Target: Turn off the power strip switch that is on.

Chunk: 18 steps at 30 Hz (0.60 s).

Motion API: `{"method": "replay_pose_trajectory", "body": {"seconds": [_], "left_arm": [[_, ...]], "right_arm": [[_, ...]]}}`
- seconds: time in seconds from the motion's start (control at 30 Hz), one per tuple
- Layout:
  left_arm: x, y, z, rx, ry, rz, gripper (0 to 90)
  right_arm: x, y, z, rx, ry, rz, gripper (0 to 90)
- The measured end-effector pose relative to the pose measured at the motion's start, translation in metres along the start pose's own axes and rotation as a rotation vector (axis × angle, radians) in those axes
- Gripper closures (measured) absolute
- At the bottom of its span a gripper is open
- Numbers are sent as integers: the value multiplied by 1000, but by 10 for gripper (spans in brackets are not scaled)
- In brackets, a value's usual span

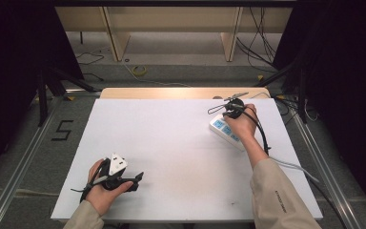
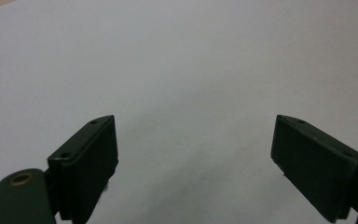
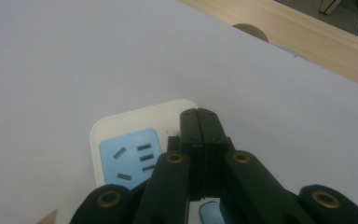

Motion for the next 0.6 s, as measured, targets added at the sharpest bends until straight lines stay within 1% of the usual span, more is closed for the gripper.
{"method": "replay_pose_trajectory", "body": {"seconds": [0.27,0.43,0.6], "left_arm": [[0,0,0,2,0,-2,144],[0,0,0,2,0,-2,144],[0,0,0,1,0,-2,144]], "right_arm": [[-2,-1,2,5,-4,1,900],[-4,-2,0,-2,-16,1,900],[-5,-2,0,-1,-17,2,900]]}}
Point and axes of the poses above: each handheld gripper's, and its own axes: x roughly backward along the jaws, z roughly out of its top, y roughly to its right, the point moved 9 cm from there along -x, roughly forward along the jaws, and after that the axes turned 3 degrees about -y, right-handed, at the moved point
